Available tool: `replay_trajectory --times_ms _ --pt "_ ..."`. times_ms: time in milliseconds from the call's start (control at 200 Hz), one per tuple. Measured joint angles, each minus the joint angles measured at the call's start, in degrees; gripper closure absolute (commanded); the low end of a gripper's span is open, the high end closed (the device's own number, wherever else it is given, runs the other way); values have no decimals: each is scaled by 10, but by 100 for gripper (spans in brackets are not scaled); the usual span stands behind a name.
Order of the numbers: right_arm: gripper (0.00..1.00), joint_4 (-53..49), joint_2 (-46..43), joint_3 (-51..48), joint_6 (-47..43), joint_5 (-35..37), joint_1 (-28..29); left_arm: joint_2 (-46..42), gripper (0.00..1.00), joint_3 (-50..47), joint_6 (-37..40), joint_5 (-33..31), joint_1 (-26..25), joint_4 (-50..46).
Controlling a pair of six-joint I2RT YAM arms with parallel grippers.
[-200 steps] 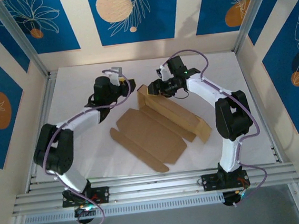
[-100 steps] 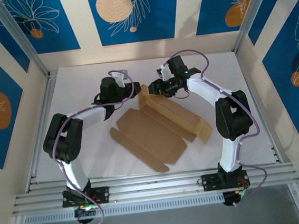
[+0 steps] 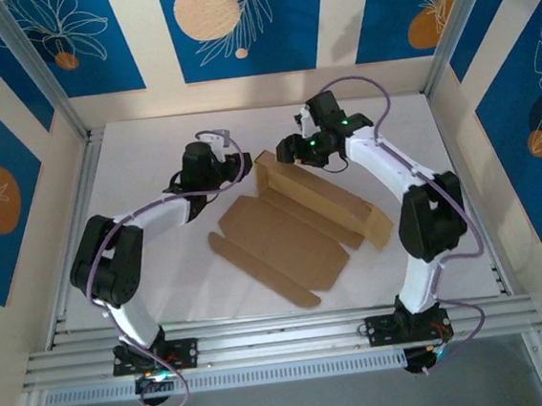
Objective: Fold the paper box
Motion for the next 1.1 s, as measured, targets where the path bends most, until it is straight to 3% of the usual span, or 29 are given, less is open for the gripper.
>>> replay_trajectory --times_ms 200,345,535,685,945,1100 --pt "28 -22 -157 -49 21 83 0 -29 23 46 55 -19 0 -65" --pt "29 -51 -253 -106 70 113 -2 -39 22 75 84 2 0 -81" --pt "35 -115 -349 -181 186 134 -1 24 21 168 89 54 -3 -124" --pt "37 -151 -406 -251 247 134 8 58 21 186 89 72 -13 -153" --pt "35 -157 -406 -314 248 136 10 55 27 160 89 65 -19 -167" --pt "36 -101 -353 -314 193 117 -9 1 30 113 73 -20 -19 -191"
